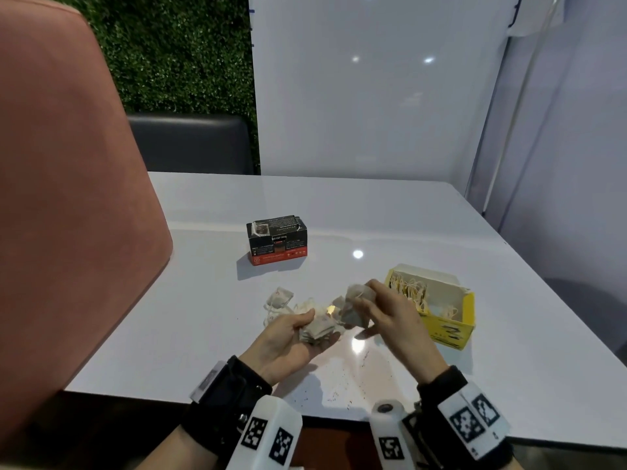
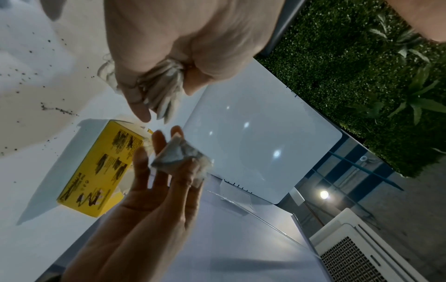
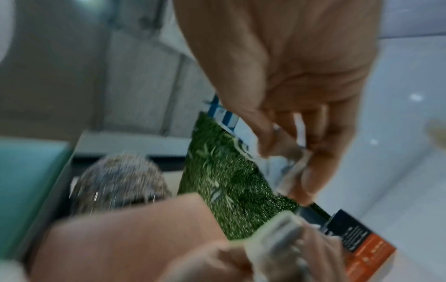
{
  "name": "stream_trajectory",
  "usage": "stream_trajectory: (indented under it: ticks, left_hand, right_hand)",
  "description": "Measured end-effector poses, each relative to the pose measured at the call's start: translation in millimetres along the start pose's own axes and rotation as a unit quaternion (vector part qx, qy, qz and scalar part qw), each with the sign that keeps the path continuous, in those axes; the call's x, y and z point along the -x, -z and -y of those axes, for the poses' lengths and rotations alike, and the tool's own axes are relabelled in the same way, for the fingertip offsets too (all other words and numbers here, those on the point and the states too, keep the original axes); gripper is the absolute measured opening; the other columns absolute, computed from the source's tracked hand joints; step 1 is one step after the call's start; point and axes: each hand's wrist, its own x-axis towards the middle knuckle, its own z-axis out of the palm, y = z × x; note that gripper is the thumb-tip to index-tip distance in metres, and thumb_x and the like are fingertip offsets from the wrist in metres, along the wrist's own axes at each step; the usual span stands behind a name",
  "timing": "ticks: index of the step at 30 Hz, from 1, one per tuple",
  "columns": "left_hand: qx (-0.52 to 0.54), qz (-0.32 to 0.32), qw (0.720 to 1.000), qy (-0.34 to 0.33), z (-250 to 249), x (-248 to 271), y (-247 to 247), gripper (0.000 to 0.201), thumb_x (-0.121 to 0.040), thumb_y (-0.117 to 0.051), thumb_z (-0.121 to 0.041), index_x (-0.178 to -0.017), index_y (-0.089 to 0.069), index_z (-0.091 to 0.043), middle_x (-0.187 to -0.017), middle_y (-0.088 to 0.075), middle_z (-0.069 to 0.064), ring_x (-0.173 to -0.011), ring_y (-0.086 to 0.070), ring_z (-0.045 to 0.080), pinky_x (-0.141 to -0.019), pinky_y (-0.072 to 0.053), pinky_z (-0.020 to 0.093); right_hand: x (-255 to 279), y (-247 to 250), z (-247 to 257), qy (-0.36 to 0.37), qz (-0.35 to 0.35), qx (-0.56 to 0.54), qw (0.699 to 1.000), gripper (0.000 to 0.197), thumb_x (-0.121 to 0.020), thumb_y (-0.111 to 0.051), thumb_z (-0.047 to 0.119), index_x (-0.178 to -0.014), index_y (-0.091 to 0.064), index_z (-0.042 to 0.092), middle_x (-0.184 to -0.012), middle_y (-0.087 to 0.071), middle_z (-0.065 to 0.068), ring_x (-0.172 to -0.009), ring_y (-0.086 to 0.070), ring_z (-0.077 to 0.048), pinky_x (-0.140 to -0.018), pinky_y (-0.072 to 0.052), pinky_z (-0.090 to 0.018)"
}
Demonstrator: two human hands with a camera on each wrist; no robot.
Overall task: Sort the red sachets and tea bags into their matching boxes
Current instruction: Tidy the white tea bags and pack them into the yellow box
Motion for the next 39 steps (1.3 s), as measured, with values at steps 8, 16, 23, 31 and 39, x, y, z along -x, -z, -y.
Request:
stream_trajectory:
  ticks: [8,16,23,31,39]
  left_hand:
    - [-0.045,0.004,0.999,0.001,8,-6,3,0.036,-0.101,-0.032,-0.022,-0.119,-0.054,-0.001,-0.105,-0.066,0.02,-0.088,-0.066,0.027,-0.073,-0.052,0.038]
    - [-0.018,0.022,1.0,0.003,11,-5,-3,0.041,-0.102,-0.026,-0.028,-0.109,-0.059,-0.006,-0.093,-0.07,0.014,-0.085,-0.066,0.024,-0.073,-0.053,0.037]
    - [0.046,0.019,0.999,0.015,8,-5,1,0.039,-0.101,-0.027,-0.025,-0.109,-0.057,-0.002,-0.098,-0.065,0.019,-0.09,-0.059,0.026,-0.069,-0.059,0.038]
    - [0.069,0.044,0.995,0.051,10,-7,0,0.04,-0.1,-0.028,-0.023,-0.098,-0.059,0.002,-0.091,-0.062,0.018,-0.083,-0.059,0.025,-0.067,-0.059,0.038]
    - [0.025,0.05,0.997,0.059,9,-2,1,0.048,-0.097,-0.032,-0.014,-0.074,-0.07,0.006,-0.076,-0.064,0.018,-0.061,-0.064,0.023,-0.055,-0.055,0.029]
  right_hand:
    - [-8,8,12,-0.11,0.119,-0.124,0.979,0.038,-0.085,-0.061,0.002,-0.121,-0.052,0.012,-0.094,-0.065,-0.009,-0.076,-0.066,-0.017,-0.062,-0.051,-0.023]
    - [-16,-15,8,-0.079,0.034,0.028,0.996,0.035,-0.08,-0.07,0.015,-0.109,-0.049,0.015,-0.087,-0.061,-0.005,-0.072,-0.062,-0.017,-0.06,-0.052,-0.025]
    - [-5,-13,1,0.134,0.062,0.206,0.967,0.012,-0.091,-0.056,0.019,-0.103,-0.056,0.018,-0.099,-0.057,0.004,-0.088,-0.056,-0.009,-0.078,-0.051,-0.025]
    - [-5,-8,2,0.197,0.019,0.266,0.944,0.009,-0.084,-0.066,0.014,-0.091,-0.066,0.018,-0.089,-0.065,0.002,-0.079,-0.059,-0.016,-0.067,-0.053,-0.035]
    - [4,-15,-1,0.273,0.065,0.424,0.861,0.038,-0.052,-0.087,0.024,-0.082,-0.064,0.028,-0.074,-0.063,0.014,-0.066,-0.059,-0.01,-0.051,-0.04,-0.016]
